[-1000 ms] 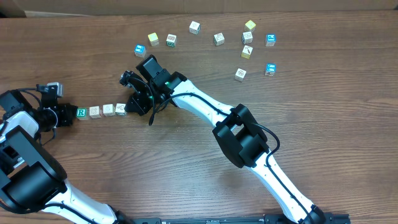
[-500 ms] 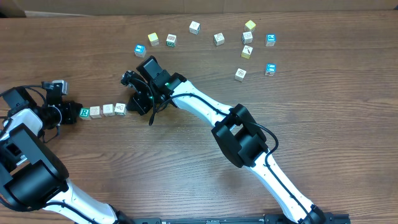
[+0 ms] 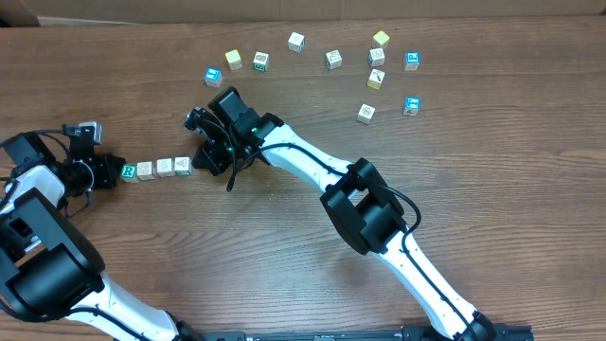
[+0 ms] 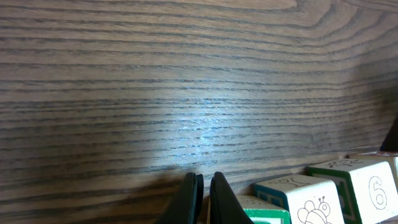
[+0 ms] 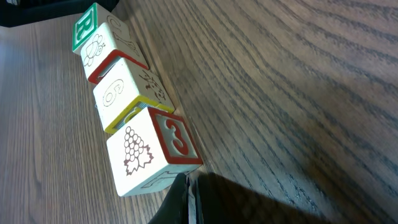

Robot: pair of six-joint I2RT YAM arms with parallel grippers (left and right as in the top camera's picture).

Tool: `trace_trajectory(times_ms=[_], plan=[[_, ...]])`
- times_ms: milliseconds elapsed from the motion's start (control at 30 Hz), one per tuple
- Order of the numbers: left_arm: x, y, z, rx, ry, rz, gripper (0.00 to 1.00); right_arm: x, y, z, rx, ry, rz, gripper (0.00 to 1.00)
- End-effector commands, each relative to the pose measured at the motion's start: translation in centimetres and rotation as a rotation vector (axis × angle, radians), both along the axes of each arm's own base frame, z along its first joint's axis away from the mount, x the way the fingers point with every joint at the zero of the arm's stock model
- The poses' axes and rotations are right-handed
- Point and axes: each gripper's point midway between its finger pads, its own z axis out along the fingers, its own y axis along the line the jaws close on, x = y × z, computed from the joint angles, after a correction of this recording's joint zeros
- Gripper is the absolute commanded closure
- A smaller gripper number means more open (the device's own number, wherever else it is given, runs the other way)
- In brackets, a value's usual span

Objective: Form a horizontal line

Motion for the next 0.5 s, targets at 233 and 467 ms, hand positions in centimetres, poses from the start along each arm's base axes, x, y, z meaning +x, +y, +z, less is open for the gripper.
trace_trajectory(times_ms=[233,467], plan=[[0.17,-0.69,-0.59,-0.072,0.020,0.047,0.96,0.78,0.51,0.63,0.027,-0.011,-0.018,0.97],[0.17,-0.70,-0.59,-0.089,0.028,0.070,0.96,0.62,0.65,0.82,0.039,-0.001,-0.013,0.97]])
